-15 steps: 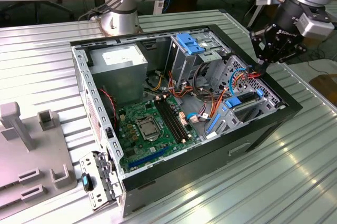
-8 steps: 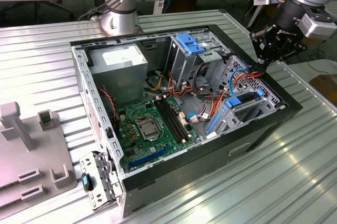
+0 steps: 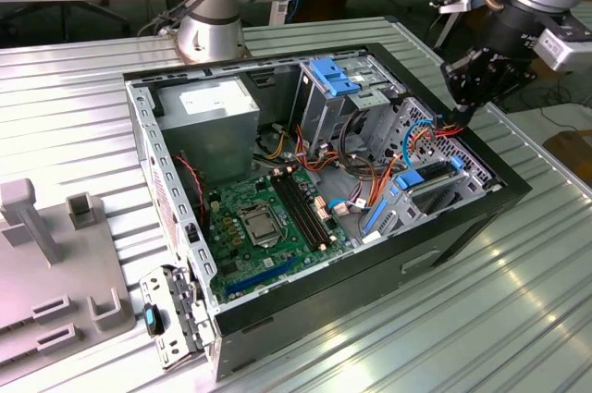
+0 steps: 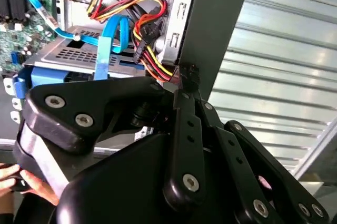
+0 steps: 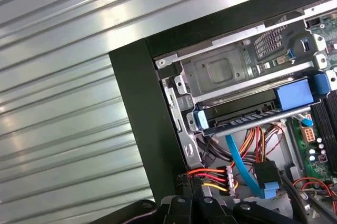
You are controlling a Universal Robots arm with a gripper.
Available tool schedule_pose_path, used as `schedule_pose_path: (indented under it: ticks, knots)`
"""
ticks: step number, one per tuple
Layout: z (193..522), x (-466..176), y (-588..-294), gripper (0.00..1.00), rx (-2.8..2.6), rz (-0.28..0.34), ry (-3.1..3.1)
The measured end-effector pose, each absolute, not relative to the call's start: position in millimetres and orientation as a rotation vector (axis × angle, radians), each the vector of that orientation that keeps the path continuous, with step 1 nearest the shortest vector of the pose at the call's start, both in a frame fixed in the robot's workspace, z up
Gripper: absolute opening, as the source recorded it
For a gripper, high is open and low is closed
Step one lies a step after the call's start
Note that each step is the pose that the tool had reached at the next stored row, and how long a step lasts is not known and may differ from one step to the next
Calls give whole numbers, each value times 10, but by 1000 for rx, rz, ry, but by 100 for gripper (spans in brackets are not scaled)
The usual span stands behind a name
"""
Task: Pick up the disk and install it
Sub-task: 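Insert the first disk wire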
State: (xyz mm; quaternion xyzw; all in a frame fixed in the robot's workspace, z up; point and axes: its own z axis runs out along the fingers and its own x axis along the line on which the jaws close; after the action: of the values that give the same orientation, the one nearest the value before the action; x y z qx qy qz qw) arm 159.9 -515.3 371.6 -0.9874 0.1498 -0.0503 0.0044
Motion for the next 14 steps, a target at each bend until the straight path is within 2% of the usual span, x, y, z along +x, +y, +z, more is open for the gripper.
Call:
schedule_pose_path:
  ticks: [10,11,12,14]
  knots:
    - [3712,1606,-5154,11,-3119,-187,259]
    - [3710,1608,-5154,11,-3122,-190,259]
    - [3710,1608,-5154,18,-3124,-191,259]
    - [3707,1608,-5153,18,-3127,-191,259]
